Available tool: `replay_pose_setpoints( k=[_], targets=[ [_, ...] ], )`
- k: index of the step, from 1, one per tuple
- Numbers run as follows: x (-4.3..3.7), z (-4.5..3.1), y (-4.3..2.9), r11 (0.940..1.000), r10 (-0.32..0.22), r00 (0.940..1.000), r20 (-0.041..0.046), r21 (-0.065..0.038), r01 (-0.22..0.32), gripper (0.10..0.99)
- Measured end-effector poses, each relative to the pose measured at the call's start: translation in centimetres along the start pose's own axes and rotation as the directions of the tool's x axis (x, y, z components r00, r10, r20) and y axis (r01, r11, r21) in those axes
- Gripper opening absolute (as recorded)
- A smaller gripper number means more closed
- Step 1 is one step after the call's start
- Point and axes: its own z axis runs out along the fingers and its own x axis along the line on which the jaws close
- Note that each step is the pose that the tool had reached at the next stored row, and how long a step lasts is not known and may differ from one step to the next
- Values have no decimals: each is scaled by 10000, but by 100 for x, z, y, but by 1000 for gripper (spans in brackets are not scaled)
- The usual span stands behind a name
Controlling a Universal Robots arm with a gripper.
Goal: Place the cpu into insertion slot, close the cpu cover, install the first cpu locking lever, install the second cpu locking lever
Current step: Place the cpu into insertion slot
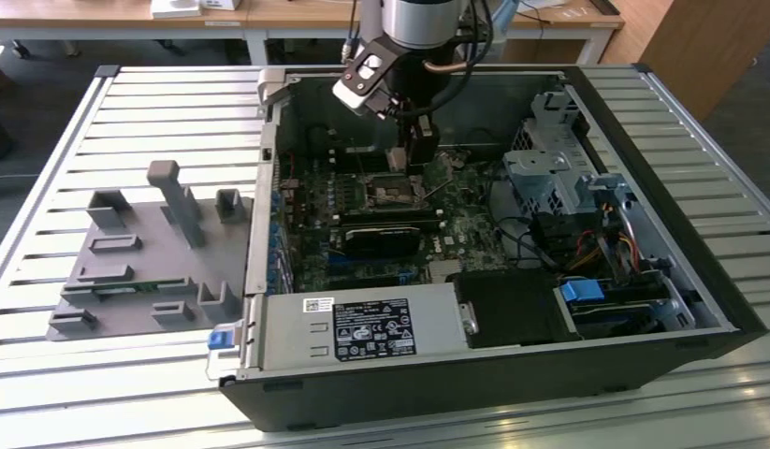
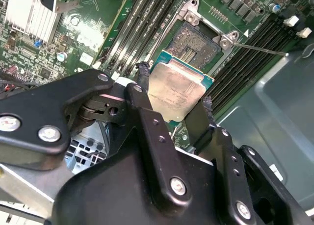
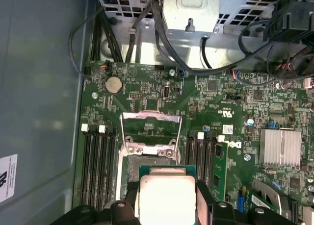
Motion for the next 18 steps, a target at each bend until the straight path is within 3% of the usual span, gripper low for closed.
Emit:
replay_pose_setpoints(
  k=[18],
  targets=[
    [15,105,-5,10000,0,10000,25,-26,0,541]
  ],
)
